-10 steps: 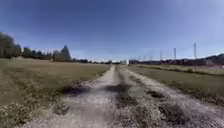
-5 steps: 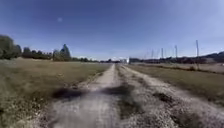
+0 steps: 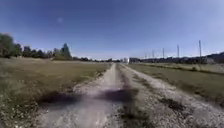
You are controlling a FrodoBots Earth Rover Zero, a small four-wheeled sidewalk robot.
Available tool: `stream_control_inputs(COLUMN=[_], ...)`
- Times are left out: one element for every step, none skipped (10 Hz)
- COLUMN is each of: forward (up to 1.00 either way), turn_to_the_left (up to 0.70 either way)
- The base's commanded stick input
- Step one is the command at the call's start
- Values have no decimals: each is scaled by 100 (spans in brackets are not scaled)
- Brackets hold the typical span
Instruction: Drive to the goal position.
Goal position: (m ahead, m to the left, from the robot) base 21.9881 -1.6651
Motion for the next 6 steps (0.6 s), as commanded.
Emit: stream_control_inputs(forward=[70, 70, 70, 70, 70, 70], turn_to_the_left=[0, 0, 0, 0, 0, 0])
